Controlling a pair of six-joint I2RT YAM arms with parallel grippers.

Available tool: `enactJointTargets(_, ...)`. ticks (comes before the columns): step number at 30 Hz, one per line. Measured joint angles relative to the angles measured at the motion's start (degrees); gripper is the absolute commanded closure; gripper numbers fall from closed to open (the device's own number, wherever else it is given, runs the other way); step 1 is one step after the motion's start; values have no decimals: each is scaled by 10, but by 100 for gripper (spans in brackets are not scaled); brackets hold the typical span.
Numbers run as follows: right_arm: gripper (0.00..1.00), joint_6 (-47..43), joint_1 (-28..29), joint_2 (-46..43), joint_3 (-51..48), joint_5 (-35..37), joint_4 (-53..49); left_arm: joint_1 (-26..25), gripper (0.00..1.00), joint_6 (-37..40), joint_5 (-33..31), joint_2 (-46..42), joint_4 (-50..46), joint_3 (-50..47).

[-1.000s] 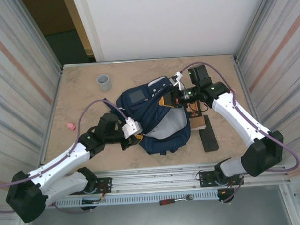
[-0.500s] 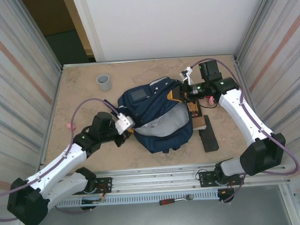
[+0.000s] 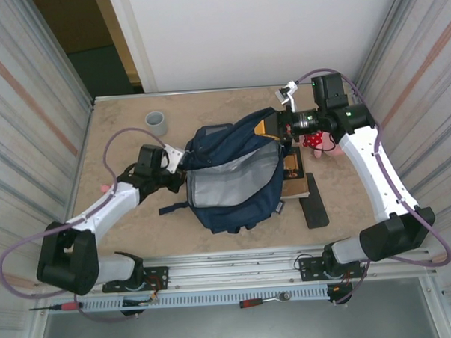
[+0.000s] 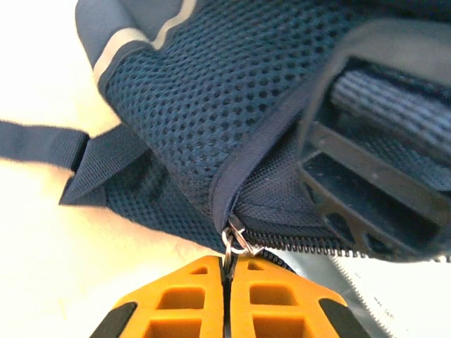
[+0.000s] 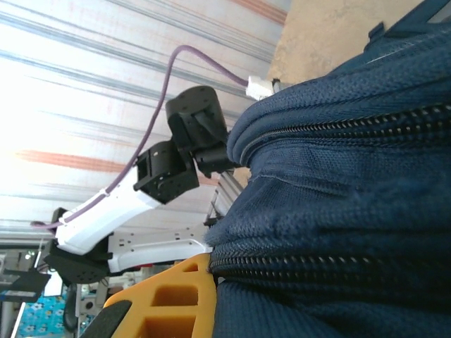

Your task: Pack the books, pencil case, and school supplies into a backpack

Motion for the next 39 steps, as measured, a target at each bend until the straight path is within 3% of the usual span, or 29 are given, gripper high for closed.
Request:
enactJointTargets(4,100,24,0,-2,-6,20,26,7,53,-37,-9,-1,-7,8)
enactJointTargets(9,100,87,10,-26,-79,57,115,13,39,-92,-31,-81,-27,9)
enactJointTargets(17,100,121,74,-17,-108,106,191,31,34,-181,-77,-197,-75,33)
enactJointTargets(26,100,139,175,68,-89,127,258,102,34,-254,-90,-201,-132,80)
enactJointTargets(39,100,198,253,115,-90,155,346,104,34,-255,-94,-191,-142,95)
